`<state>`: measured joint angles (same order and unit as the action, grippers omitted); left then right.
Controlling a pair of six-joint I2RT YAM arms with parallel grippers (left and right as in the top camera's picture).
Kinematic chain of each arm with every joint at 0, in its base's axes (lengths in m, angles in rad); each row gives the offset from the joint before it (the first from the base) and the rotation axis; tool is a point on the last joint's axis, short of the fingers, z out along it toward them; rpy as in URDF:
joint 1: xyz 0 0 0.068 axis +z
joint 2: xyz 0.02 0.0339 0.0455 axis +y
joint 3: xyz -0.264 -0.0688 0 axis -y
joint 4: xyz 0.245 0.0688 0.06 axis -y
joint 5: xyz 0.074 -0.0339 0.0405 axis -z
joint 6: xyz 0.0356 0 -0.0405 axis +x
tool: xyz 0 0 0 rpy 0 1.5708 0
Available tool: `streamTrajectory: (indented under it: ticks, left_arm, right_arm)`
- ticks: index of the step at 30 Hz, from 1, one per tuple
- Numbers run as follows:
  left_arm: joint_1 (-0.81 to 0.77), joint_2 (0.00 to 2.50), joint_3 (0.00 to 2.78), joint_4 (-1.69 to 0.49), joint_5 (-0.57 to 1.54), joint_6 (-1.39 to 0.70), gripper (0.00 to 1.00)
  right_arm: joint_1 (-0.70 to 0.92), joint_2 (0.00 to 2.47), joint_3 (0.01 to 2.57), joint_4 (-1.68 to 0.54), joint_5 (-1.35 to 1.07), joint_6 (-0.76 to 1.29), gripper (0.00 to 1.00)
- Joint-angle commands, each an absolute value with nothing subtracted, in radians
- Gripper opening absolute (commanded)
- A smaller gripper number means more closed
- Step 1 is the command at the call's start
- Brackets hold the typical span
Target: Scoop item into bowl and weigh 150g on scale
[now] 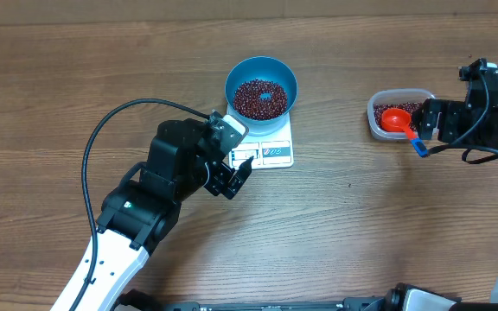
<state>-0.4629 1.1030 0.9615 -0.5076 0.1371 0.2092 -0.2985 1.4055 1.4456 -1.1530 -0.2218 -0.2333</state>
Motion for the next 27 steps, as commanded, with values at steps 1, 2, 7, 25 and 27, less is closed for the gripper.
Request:
streamTrajectory:
  ticks: [1,2,7,25,27]
  left_arm:
    - [-0.458,1.100,0.960,-0.506,0.130,0.194,1.00]
    - [-0.458,1.100,0.960,-0.506,0.130,0.194,1.00]
    - [-0.459,1.100,0.960,-0.527,0.130,0.194,1.00]
    - [-0.374,0.943,0.788,-0.606,0.246,0.194,1.00]
    - [-0.338,0.900,0.735,-0.588,0.305,0.194,1.00]
  right_arm:
    - [-0.296,1.405,1.466,-1.151,-0.229,-0.237,1.00]
    - [-0.296,1.405,1.466,-1.151,-0.229,-0.237,1.00]
    - [-0.296,1.405,1.466,-1.151,-0.229,-0.237,1.00]
    - [-0.296,1.405,1.466,-1.151,-0.229,-0.237,1.00]
    - [-0.296,1.405,1.466,-1.151,-0.229,-0.237,1.00]
